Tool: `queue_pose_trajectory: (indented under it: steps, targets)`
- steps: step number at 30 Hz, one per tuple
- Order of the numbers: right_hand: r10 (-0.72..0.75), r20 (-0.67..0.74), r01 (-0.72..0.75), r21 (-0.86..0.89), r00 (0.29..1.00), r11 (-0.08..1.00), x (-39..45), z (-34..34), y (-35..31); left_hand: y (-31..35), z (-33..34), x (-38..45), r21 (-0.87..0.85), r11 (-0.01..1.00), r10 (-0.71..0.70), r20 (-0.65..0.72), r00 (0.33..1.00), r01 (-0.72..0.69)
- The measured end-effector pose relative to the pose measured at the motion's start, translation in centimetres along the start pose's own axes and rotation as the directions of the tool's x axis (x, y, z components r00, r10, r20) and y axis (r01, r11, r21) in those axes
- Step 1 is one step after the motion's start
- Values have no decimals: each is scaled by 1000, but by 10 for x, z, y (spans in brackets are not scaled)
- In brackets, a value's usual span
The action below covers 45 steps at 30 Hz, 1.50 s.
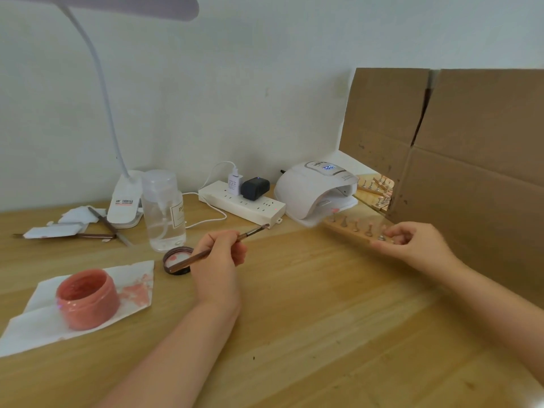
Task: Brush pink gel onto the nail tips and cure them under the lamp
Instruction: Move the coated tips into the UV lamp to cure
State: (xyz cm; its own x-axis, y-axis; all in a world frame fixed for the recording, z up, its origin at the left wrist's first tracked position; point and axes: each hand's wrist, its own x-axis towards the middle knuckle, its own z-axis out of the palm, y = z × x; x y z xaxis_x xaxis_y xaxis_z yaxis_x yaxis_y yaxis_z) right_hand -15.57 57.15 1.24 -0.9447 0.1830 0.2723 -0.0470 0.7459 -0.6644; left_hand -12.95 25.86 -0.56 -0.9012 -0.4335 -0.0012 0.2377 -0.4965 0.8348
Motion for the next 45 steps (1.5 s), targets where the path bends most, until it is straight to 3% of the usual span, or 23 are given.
queue_pose_trajectory:
  steps: [4, 8, 18, 25, 28, 30, 35, 38, 41, 45]
  targets:
    - [89, -144, -103, -92, 986, 990, 15, -1, 10, -1, 0, -1, 12, 1000, -1, 19, 1000, 1]
    - [111, -205, -125, -60, 973, 990, 33, 14, 7, 1, -1, -3, 61, 997, 33, 39, 999, -35]
    - [94, -91, -100, -64, 991, 993, 73, 61, -11, -2, -1, -7, 153, 978, 125, 121, 985, -142]
    - [212, -43, -210, 54, 976, 976, 103, 87, -27, -1, 2, -8, 163, 977, 119, 135, 984, -141]
    - [166, -46, -156, 165, 985, 974, 105, 94, -29, -1, 2, -7, 165, 977, 113, 130, 985, -134]
    - [119, -145, -98, 147, 982, 984, 102, 94, -28, -1, 2, -7, 169, 978, 104, 121, 987, -124]
    - [-155, -335, 194, 85, 929, 977, 96, 73, -47, 0, 2, -9, 227, 964, 108, 133, 985, -137]
    - [-205, -200, 206, -16, 958, 978, 111, 65, -73, 2, 2, -10, 219, 968, 94, 123, 988, -120]
    - [-128, 23, 129, -287, 992, 949, 134, 62, -90, 3, 2, -10, 224, 967, 94, 120, 988, -119]
    - [-31, 104, 79, -500, 994, 862, 155, 66, -102, 4, 2, -10, 224, 968, 90, 118, 989, -115]
